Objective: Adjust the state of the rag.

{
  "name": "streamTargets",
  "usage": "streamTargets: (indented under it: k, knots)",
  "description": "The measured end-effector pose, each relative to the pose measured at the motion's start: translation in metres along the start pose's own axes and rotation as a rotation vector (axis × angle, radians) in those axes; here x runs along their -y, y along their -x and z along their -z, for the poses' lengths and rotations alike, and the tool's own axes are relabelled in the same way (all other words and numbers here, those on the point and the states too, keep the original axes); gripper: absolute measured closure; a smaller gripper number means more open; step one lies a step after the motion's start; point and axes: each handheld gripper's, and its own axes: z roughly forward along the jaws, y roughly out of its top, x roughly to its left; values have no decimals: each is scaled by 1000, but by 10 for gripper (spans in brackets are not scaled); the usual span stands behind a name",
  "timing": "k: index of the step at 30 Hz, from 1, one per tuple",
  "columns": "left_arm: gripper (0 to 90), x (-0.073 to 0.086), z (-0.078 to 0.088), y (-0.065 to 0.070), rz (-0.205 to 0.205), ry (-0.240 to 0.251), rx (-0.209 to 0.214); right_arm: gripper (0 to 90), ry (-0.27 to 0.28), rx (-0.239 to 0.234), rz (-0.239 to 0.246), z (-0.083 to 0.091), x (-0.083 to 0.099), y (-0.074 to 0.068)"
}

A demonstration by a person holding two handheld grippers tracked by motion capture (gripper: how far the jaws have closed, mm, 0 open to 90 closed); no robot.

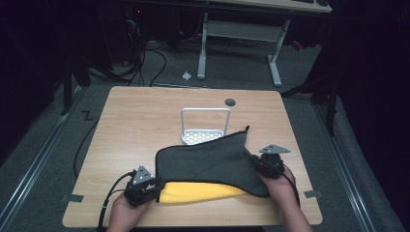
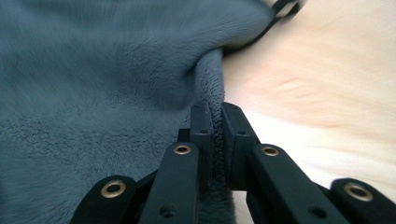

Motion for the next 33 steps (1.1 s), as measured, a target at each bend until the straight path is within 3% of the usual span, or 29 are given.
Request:
streamTargets:
  k: [2,3,4,6,11,14,18,21,23,30,33]
  knots:
    - [679,0,0,1,2,0,4,793,69,22,-3,22,-5,5]
    - [681,0,0,1,-3,-2,0,785,94,56,13,30,-7,4]
    - [683,0,1,0,-3,-4,0,765,113,89,24,37,-9,4]
    - [683,0,2,-2,5,-7,3,749,125,94,21,41,-9,5]
    - [683,2,5,-7,21,-8,-4,754,43,86,-7,22,6,14]
    - [680,3,6,-13,56,1,13,758,-18,34,-29,10,14,18]
    - [678,5,7,-19,97,22,28,768,-62,-21,0,2,20,8]
    - [683,3,5,-25,91,28,12,767,-84,-58,25,-4,22,-2]
    - [691,-1,1,-31,95,27,-6,766,-93,-59,49,-7,22,-8]
    - [711,-15,-12,-51,129,29,-32,755,-117,-35,50,-10,24,-14]
    - [696,-18,-9,-54,189,44,-10,725,-107,-30,71,-6,25,-16]
